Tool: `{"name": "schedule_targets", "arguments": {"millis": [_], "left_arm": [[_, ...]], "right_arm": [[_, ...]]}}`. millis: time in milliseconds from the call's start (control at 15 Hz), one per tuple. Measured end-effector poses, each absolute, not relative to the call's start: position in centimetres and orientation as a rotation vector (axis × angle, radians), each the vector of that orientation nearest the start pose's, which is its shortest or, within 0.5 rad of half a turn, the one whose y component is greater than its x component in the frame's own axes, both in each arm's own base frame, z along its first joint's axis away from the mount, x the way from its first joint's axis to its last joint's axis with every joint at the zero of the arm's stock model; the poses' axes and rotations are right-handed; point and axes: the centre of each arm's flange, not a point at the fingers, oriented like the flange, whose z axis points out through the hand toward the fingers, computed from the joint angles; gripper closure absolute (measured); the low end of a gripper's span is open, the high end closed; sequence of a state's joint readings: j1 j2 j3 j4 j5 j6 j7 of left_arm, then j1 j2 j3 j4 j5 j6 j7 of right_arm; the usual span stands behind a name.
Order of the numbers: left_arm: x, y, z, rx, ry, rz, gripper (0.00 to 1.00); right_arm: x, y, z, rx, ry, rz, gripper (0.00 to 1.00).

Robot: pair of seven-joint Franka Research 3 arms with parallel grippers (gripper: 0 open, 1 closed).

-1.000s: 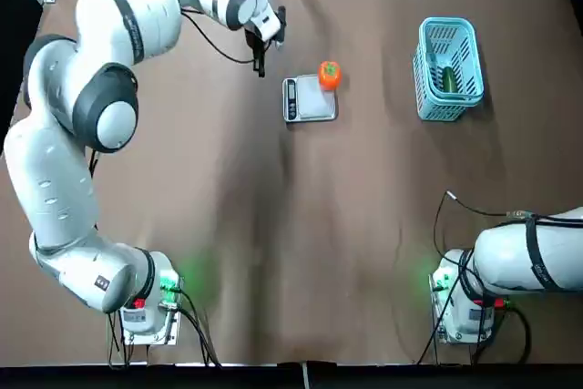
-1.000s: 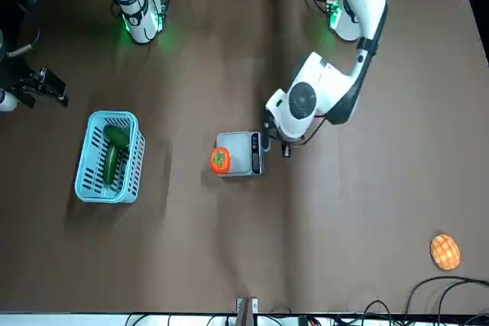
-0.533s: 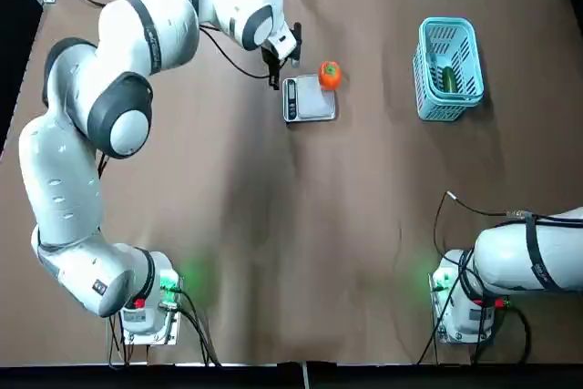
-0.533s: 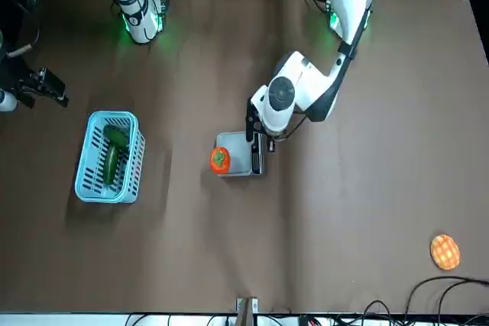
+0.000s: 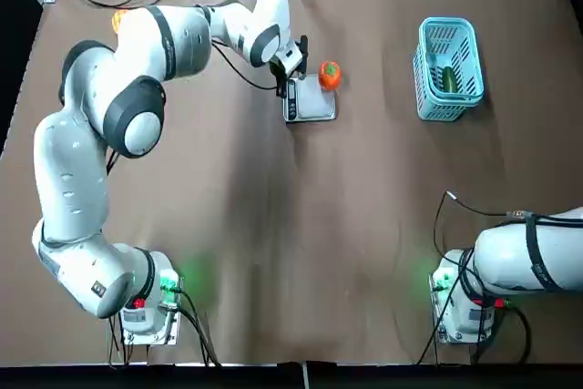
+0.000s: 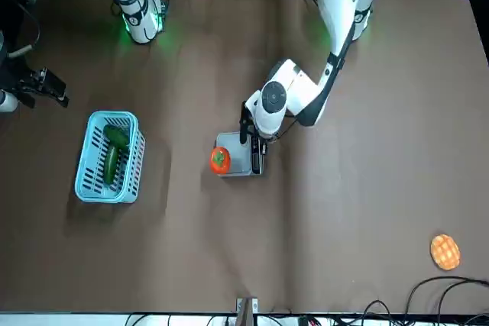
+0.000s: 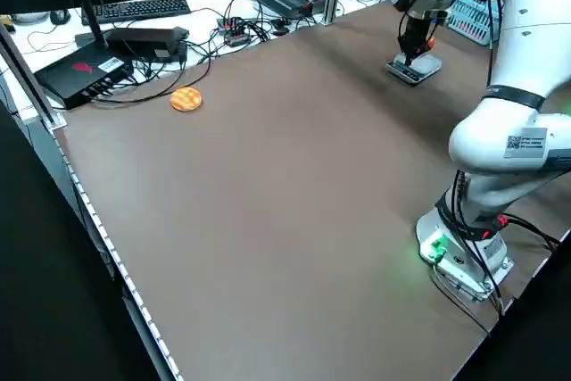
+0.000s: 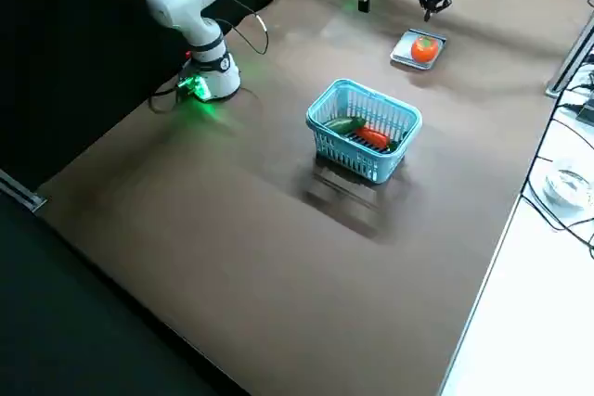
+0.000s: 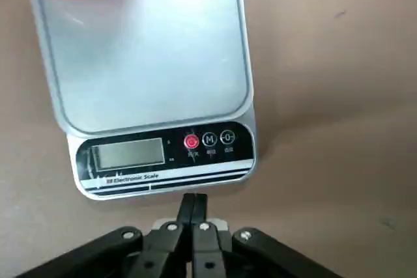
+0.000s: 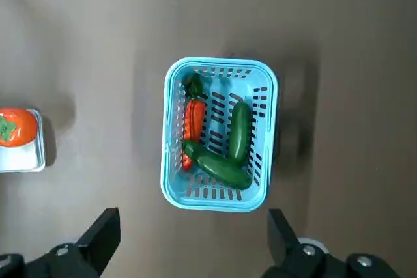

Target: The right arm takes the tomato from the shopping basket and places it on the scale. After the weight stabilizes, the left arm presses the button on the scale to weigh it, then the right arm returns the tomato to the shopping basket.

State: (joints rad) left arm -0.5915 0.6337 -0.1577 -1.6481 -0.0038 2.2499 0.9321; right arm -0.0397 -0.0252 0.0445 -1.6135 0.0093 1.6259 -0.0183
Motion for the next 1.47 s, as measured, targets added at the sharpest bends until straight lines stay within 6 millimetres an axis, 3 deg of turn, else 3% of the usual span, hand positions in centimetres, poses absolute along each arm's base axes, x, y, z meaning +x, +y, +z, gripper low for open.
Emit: {"name": "schedule_targets", "arguments": {"millis": [800, 1467], "left_arm": [[50.5, -48.2, 21.8, -2.093, 2.377, -0.053, 0.99], [50.1, -48.8, 20.6, -2.112, 2.359, -0.065, 0.99]], "right_arm": [[55.2, 0.5, 62.3, -3.133, -0.037, -0.057, 0.00], [55.1, 0.5, 62.2, -3.133, -0.037, -0.050, 0.00]]}}
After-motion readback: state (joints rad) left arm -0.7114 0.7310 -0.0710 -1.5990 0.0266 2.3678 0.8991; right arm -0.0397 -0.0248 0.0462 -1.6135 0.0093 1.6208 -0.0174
